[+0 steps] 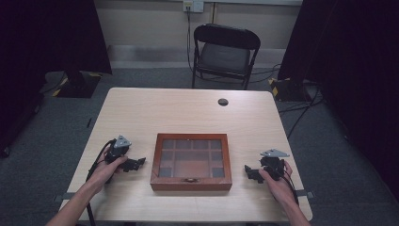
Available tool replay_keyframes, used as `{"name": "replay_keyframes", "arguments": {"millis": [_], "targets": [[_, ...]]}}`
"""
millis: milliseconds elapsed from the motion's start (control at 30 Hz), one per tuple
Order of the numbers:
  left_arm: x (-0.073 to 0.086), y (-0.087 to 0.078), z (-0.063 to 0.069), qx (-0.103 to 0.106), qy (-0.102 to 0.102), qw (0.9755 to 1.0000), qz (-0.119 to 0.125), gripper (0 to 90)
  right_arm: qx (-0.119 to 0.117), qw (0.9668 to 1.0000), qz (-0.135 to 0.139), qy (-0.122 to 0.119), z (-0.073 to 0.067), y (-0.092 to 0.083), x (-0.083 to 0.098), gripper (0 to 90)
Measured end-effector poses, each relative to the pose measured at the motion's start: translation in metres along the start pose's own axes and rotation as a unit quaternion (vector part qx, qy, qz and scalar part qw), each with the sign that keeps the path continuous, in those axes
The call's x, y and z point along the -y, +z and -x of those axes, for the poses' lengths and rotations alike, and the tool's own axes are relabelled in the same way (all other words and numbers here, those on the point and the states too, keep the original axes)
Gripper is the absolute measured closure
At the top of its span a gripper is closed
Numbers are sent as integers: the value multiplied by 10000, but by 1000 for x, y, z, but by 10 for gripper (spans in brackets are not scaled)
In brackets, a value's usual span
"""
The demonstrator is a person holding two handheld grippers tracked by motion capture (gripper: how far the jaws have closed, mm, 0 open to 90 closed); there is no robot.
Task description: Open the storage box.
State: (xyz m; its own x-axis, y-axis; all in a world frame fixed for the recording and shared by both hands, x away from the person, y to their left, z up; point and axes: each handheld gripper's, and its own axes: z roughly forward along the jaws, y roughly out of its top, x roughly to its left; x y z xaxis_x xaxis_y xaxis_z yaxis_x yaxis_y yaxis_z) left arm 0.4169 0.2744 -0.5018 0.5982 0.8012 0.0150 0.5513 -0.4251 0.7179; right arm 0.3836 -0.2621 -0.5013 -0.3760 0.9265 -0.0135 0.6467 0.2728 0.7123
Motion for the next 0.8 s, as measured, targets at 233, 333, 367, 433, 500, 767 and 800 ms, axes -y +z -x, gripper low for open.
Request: {"name": "replay_keyframes", "arguments": {"millis": [233, 333, 367, 433, 500, 767, 800], "targets": [[0, 0, 0, -4, -5, 10000, 9, 54, -53, 10000, 8, -59, 1, 0, -1, 7], [0, 0, 0, -3, 4, 10000, 1, 54, -88, 9999, -41, -93, 1, -1, -2, 44], [0, 0, 0, -2, 1, 10000, 3, 54, -88, 9999, -41, -93, 1, -1, -2, 44], [0, 0, 0, -4, 4, 10000, 1, 54, -131, 9998, 19, -159, -1, -3, -4, 203], [0, 0, 0, -3, 4, 10000, 1, 54, -173, 9996, 151, -189, -2, -7, -9, 135], [0, 0, 0, -4, -6, 10000, 9, 54, -385, 9982, 418, -184, -6, -19, -20, 196], [0, 0, 0, -3, 5, 10000, 1, 54, -385, 9982, 418, -184, -6, -19, -20, 196]]}}
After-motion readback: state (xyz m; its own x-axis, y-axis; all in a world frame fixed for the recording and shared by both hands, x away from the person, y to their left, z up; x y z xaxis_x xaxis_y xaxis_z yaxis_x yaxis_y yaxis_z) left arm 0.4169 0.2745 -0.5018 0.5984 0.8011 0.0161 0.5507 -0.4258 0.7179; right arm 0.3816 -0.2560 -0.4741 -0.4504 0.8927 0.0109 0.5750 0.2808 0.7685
